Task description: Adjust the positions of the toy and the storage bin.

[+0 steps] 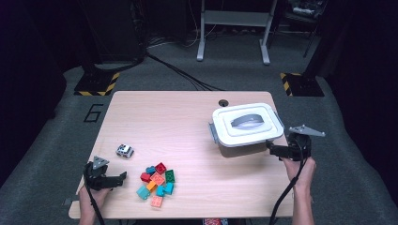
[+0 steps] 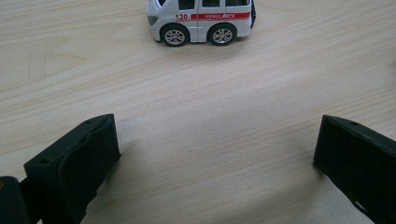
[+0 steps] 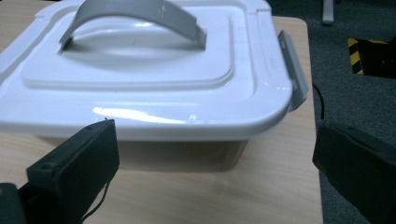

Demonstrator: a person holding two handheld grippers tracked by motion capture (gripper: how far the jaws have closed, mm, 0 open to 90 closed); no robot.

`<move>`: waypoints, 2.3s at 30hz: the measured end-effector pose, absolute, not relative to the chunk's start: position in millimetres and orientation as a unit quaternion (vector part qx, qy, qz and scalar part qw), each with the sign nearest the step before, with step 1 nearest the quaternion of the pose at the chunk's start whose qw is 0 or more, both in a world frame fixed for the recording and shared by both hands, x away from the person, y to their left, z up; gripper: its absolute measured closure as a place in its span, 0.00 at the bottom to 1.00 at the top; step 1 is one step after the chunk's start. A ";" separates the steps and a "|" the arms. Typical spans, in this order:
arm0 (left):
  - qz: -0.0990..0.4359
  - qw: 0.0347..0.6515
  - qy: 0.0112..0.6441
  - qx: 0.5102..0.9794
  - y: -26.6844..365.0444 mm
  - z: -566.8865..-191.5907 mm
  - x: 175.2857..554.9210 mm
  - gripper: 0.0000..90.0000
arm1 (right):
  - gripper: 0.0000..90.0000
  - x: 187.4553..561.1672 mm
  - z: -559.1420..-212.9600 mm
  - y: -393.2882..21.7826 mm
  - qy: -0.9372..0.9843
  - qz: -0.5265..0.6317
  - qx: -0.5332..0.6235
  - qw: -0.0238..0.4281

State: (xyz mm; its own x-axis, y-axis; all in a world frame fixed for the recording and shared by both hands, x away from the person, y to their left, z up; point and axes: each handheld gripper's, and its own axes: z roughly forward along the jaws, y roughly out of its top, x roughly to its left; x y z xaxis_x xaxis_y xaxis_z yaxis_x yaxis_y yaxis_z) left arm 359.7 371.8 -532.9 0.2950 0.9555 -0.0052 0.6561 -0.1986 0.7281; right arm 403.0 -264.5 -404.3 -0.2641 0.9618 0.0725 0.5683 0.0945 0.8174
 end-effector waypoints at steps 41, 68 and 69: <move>0.233 0.321 0.545 0.738 371.8 -532.9 359.7 0.00 | 0.72 443.6 -399.9 -267.0 0.677 0.357 0.594 0.245; 0.232 0.320 0.543 0.741 371.8 -532.8 359.6 0.00 | 0.70 411.6 -398.4 -224.4 0.705 0.379 0.553 0.234; 0.232 0.320 0.543 0.741 371.8 -532.8 359.6 0.00 | 0.70 411.8 -397.1 -226.7 0.702 0.381 0.552 0.238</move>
State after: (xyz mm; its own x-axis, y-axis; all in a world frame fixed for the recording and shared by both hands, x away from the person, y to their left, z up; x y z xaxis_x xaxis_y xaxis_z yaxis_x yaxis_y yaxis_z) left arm 359.6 371.8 -532.8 0.3033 0.9529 -0.0042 0.6561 -0.2056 0.7261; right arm 411.8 -226.7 -397.1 -0.2767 0.9570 0.0869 0.5945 0.0994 0.7979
